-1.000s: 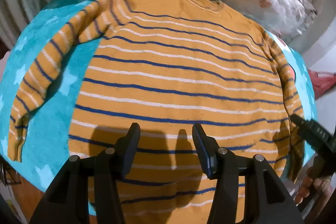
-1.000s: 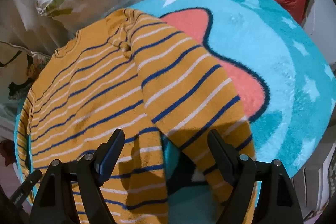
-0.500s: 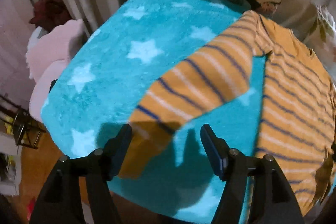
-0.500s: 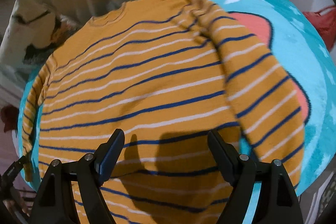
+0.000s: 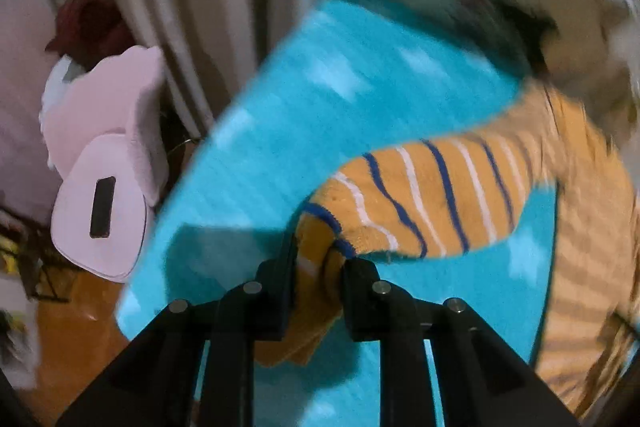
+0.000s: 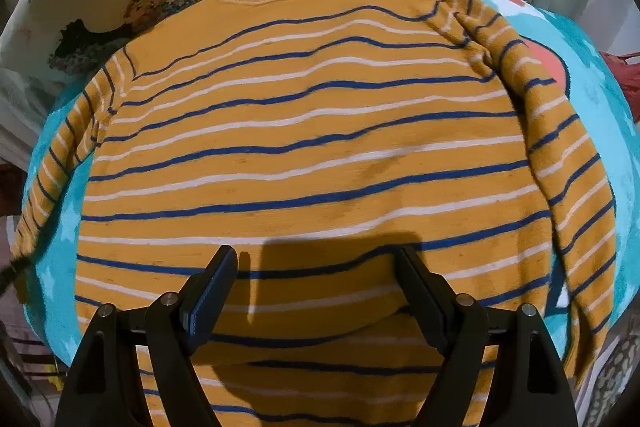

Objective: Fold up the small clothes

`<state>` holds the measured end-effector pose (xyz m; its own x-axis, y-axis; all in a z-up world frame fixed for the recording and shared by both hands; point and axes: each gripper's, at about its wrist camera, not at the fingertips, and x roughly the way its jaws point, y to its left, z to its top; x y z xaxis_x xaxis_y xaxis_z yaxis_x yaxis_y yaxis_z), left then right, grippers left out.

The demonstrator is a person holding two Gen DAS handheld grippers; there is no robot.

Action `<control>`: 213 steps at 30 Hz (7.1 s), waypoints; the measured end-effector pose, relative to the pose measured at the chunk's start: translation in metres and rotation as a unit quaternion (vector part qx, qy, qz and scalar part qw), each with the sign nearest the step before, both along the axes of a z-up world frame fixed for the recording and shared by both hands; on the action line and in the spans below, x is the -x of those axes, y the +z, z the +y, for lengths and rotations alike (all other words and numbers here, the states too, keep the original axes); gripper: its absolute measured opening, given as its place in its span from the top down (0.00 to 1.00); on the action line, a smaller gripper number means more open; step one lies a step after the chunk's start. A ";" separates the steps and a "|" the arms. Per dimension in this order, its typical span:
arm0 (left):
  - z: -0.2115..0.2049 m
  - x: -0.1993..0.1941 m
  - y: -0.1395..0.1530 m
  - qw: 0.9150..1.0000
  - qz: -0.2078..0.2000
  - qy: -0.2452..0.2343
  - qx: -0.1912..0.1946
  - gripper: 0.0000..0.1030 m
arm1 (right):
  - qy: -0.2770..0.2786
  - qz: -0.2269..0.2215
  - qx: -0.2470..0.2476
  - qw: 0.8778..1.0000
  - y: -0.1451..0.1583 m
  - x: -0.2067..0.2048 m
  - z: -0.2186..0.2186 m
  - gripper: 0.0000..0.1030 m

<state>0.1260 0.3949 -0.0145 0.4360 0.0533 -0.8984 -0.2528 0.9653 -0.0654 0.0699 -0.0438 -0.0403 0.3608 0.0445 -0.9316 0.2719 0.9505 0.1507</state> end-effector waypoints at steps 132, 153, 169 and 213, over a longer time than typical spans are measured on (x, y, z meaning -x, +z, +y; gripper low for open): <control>-0.233 0.110 -0.034 0.967 0.094 -0.202 0.120 0.87 | -0.012 0.011 -0.055 0.998 -0.018 0.109 -0.100 0.65; -0.219 0.122 0.029 0.983 0.025 -0.152 0.098 0.60 | -0.100 -0.070 -0.015 0.992 0.021 0.138 -0.229 0.41; -0.258 0.109 0.022 0.980 0.035 -0.134 0.146 0.58 | -0.034 -0.097 0.017 0.995 0.015 0.115 -0.265 0.90; -0.350 0.101 0.002 0.972 0.092 -0.178 0.125 0.51 | -0.316 -0.152 -0.231 0.908 -0.013 0.189 -0.449 0.47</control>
